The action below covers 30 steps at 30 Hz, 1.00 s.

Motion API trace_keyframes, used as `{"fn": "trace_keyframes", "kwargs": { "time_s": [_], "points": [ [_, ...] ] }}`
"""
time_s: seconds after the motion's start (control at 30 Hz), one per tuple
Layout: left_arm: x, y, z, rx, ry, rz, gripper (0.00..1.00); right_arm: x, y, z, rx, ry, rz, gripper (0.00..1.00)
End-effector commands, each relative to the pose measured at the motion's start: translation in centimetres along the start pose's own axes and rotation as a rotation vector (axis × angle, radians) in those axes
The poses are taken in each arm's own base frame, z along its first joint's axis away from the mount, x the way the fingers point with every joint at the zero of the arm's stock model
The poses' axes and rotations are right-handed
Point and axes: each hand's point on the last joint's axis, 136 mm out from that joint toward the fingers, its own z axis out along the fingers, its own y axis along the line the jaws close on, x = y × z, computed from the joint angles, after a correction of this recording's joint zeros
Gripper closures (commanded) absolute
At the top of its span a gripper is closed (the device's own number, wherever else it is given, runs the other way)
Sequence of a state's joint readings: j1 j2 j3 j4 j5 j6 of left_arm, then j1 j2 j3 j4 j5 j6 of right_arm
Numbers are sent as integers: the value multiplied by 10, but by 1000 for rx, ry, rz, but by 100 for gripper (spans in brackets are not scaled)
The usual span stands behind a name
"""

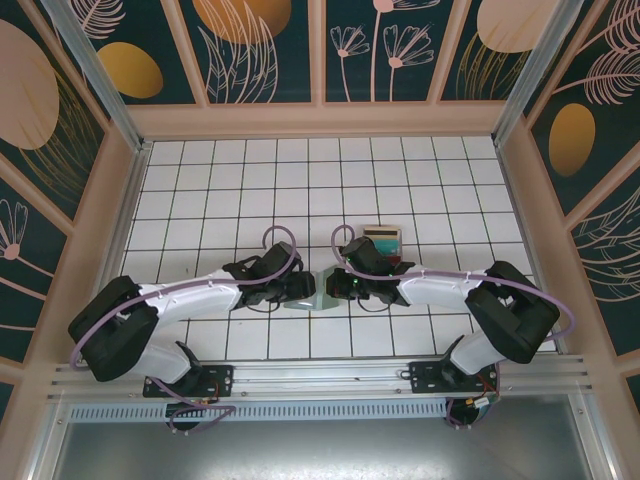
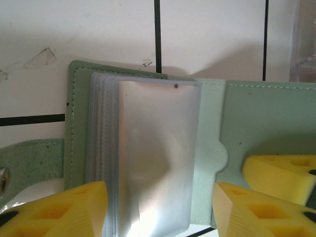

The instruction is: Take the credit cards out of the card holder

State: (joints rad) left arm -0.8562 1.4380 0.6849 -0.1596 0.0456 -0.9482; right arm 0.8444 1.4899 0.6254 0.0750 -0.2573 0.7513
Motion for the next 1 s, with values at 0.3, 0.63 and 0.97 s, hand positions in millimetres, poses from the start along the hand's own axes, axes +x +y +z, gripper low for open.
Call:
{"fn": "trace_keyframes", "kwargs": {
  "time_s": [0.3, 0.63, 0.97],
  "points": [
    [8, 12, 7, -20, 20, -25, 42, 1, -7, -19, 40, -47, -12, 77],
    [9, 6, 8, 11, 27, -10, 42, 3, -11, -18, 48, -47, 4, 100],
    [12, -8, 11, 80, 56, 15, 43, 4, -8, -11, 28, -32, 6, 100]
  ]
}}
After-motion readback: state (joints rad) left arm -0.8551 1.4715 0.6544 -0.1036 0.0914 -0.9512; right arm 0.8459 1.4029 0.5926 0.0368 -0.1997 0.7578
